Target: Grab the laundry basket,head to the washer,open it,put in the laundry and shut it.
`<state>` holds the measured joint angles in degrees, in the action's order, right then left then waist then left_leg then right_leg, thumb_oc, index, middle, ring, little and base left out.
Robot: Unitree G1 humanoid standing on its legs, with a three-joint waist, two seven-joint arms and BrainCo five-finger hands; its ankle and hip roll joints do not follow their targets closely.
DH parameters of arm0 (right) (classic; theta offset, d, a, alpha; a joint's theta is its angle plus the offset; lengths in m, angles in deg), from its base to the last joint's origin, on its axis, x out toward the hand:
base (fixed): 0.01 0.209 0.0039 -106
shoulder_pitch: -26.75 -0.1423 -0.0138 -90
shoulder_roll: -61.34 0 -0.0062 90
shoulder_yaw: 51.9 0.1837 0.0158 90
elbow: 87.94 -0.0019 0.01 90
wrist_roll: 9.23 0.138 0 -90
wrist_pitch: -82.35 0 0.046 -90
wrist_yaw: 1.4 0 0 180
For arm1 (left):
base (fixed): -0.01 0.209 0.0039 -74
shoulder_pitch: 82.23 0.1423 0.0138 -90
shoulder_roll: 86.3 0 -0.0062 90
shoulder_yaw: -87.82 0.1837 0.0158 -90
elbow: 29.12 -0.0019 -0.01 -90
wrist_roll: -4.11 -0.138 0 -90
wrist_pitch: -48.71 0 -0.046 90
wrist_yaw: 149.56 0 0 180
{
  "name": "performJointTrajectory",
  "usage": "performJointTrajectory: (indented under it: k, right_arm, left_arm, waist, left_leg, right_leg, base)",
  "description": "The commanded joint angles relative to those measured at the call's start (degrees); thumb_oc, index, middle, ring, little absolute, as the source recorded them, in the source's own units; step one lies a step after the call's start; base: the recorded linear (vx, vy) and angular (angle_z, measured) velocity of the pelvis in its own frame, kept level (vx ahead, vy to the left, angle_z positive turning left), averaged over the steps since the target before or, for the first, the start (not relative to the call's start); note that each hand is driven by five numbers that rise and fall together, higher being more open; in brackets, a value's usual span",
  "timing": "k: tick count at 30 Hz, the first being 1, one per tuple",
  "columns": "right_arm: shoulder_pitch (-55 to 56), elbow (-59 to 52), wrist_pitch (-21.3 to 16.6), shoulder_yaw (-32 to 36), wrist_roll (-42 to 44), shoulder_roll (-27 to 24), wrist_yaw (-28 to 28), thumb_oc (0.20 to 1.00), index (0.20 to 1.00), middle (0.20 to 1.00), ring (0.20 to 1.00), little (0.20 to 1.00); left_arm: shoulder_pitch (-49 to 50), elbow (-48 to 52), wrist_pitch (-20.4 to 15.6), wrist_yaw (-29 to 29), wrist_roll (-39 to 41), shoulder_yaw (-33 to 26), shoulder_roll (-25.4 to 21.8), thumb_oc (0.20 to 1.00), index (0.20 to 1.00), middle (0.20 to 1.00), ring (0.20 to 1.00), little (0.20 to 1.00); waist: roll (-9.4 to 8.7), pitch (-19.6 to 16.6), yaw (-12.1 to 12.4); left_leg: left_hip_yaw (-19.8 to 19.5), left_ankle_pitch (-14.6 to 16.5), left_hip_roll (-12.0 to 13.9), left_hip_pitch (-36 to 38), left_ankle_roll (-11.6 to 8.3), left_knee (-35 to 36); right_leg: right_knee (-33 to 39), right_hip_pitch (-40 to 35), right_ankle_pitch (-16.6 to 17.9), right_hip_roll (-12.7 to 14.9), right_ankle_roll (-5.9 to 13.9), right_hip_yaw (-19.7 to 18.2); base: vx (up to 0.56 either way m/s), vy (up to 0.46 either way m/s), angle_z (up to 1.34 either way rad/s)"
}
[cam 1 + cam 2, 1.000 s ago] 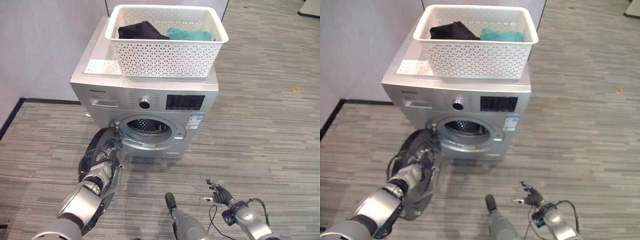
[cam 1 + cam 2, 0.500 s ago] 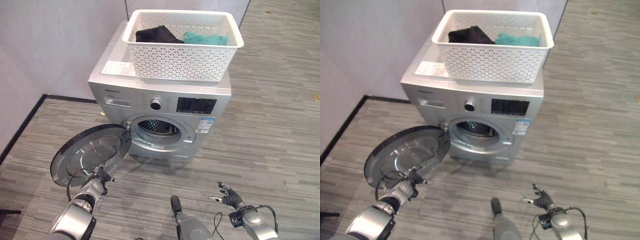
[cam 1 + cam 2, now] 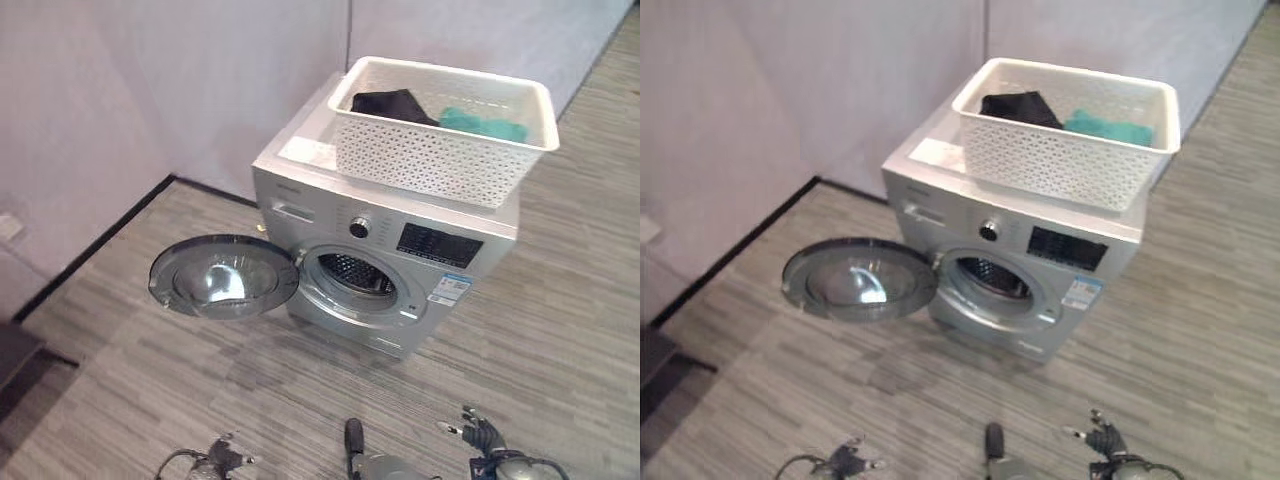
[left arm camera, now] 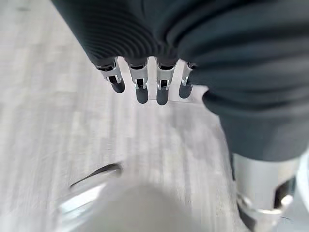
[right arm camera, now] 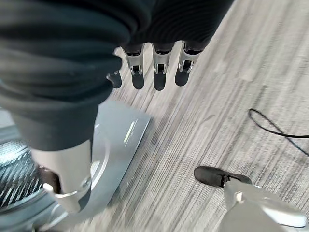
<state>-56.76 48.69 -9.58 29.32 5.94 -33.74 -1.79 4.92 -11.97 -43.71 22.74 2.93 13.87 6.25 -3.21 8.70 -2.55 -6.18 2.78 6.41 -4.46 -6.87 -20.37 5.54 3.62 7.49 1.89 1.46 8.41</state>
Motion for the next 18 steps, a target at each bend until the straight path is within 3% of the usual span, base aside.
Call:
performJointTrajectory:
  k: [1,2,4,5,9,10,11,12,13,16,18]
  right_arm:
    - [0.57,0.97,-0.66,0.06,2.33,-1.12,-0.23,1.0,1.0,1.0,1.0,1.0]
    - [0.15,1.59,-0.72,-0.3,2.48,-0.77,-0.13,1.0,1.0,1.0,1.0,1.0]
    - [-0.86,2.32,-0.98,-0.62,3.01,-0.03,0.43,1.0,1.0,1.0,1.0,1.0]
    - [-1.79,3.33,-1.04,-1.03,3.01,0.67,0.42,1.0,1.0,1.0,1.0,1.0]
    - [-2.58,8.34,-0.92,-0.93,2.08,1.96,0.06,1.0,1.0,1.0,1.0,1.0]
    - [-3.21,11.68,-0.6,0.2,2.17,2.74,0.0,1.0,1.0,1.0,1.0,1.0]
    - [-3.23,11.69,-0.6,0.21,2.17,2.74,0.0,1.0,1.0,1.0,1.0,1.0]
    - [-3.48,13.16,-0.39,1.18,2.75,3.12,-0.01,1.0,1.0,1.0,1.0,1.0]
    - [-4.36,16.08,0.02,2.03,2.9,3.12,-0.02,1.0,1.0,1.0,1.0,1.0]
    - [-4.74,16.77,-0.02,3.26,3.85,3.3,0.55,1.0,1.0,1.0,1.0,1.0]
    - [-4.93,17.23,-0.09,3.82,4.19,3.12,0.96,1.0,1.0,1.0,1.0,1.0]
  left_arm:
    - [0.02,0.15,-0.7,1.78,0.12,1.82,1.66,1.0,1.0,1.0,1.0,1.0]
    - [-0.09,-0.68,-0.87,1.88,0.21,1.74,1.65,1.0,1.0,1.0,1.0,1.0]
    - [-0.74,-0.89,-1.14,1.52,0.49,1.7,1.27,1.0,1.0,1.0,1.0,1.0]
    - [-0.37,-1.33,-1.29,1.38,0.47,1.16,1.0,1.0,1.0,1.0,1.0,1.0]
    - [1.13,-2.24,-1.21,1.58,1.4,-0.3,1.16,1.0,1.0,1.0,1.0,1.0]
    - [1.39,-2.51,-1.09,1.95,1.42,-0.69,0.57,1.0,1.0,1.0,1.0,1.0]
    - [1.37,-2.51,-1.08,1.95,1.43,-0.7,0.57,1.0,1.0,1.0,1.0,1.0]
    - [1.5,-2.28,-1.01,2.05,1.29,-0.91,0.16,1.0,1.0,1.0,1.0,1.0]
    - [1.52,-1.59,-0.89,1.87,1.1,-1.29,-0.85,1.0,1.0,1.0,1.0,1.0]
    - [1.47,-1.21,-0.92,1.72,1.04,-1.66,-1.72,1.0,1.0,1.0,1.0,1.0]
    - [1.22,-1.08,-0.89,1.73,0.88,-1.76,-2.05,1.0,1.0,1.0,1.0,1.0]
  waist:
    - [-0.78,-0.18,-1.12]
    - [-0.4,-0.43,-0.95]
    - [0.08,-0.12,-0.3]
    - [0.79,-0.36,0.16]
    - [1.45,-1.74,1.05]
    - [1.47,-2.2,1.21]
    - [1.5,-2.34,1.23]
    - [1.83,-2.1,1.04]
    - [2.37,-1.41,0.54]
    - [3.04,-1.19,0.17]
    - [3.53,-1.17,-0.45]
  left_leg:
    - [4.26,-1.51,0.33,-1.02,2.26,5.44]
    - [7.86,-2.26,1.25,-3.64,2.36,11.46]
    - [12.35,-5.92,1.27,-7.89,2.28,15.29]
    - [14.37,-6.26,1.24,-7.3,2.21,16.84]
    - [12.06,-3.56,-1.36,-6.12,4.02,15.1]
    - [13.24,-1.48,-2.65,-4.37,6.07,14.33]
    - [13.25,-1.58,-2.61,-4.55,6.08,14.38]
    - [13.63,-0.51,-3.3,-3.33,7.22,14.09]
    - [13.7,0.68,-4.73,-1.68,9.19,13.74]
    - [13.94,1.51,-5.52,0.12,10.02,14.22]
    - [13.58,1.83,-6.02,1.74,10.13,15.03]
  right_leg:
    - [-6.63,-2.48,-10.49,2.36,0.69,-0.06]
    - [-6.0,-3.22,-10.88,3.01,1.15,2.11]
    - [-5.63,-4.36,-11.33,3.07,1.35,3.6]
    - [-6.1,-5.42,-12.05,3.15,2.08,3.53]
    - [-8.42,-6.83,-13.28,5.38,3.47,2.92]
    - [-13.69,-6.23,-13.53,7.16,4.01,2.28]
    - [-13.66,-6.03,-13.43,7.12,4.0,2.26]
    - [-18.53,-4.71,-13.12,8.04,4.3,1.87]
    - [-26.82,-1.5,-9.6,9.44,4.83,0.36]
    - [-30.61,1.72,-6.78,10.47,5.03,0.55]
    - [-28.64,3.4,-6.49,10.98,4.87,1.73]
  base:
    - [0.11,0.089,0.81]
    - [0.09,0.114,1.5]
    - [0.17,0.199,1.6]
    - [0.17,0.192,1.02]
    - [0.24,0.281,-0.01]
    - [0.22,0.28,0.4]
    - [0.21,0.311,0.51]
    - [0.17,0.305,-0.27]
    - [0.17,0.305,-0.54]
    - [0.13,0.188,-0.49]
    - [0.17,0.102,-0.41]
